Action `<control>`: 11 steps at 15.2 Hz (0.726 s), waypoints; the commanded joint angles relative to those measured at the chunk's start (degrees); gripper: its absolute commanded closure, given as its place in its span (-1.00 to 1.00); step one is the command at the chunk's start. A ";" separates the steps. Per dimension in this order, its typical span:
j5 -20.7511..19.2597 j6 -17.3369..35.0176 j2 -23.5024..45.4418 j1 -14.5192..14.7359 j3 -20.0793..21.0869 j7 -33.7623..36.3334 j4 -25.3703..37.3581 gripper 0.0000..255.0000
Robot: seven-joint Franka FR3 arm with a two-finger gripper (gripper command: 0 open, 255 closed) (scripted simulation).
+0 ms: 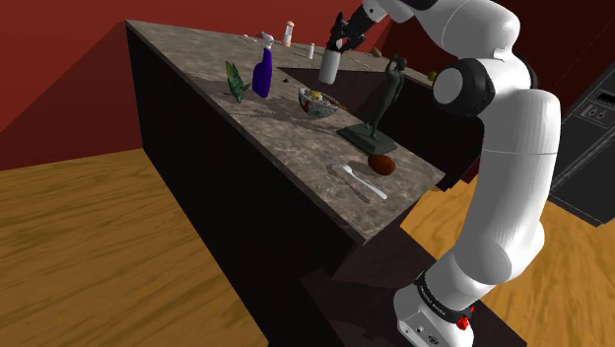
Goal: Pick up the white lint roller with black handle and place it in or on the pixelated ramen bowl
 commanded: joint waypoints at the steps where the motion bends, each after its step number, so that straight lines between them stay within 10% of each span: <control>1: -0.03 1.95 -0.82 0.56 -0.01 -0.56 -2.74 1.00; 11: 0.37 8.38 -2.80 1.84 0.15 -2.89 -11.48 1.00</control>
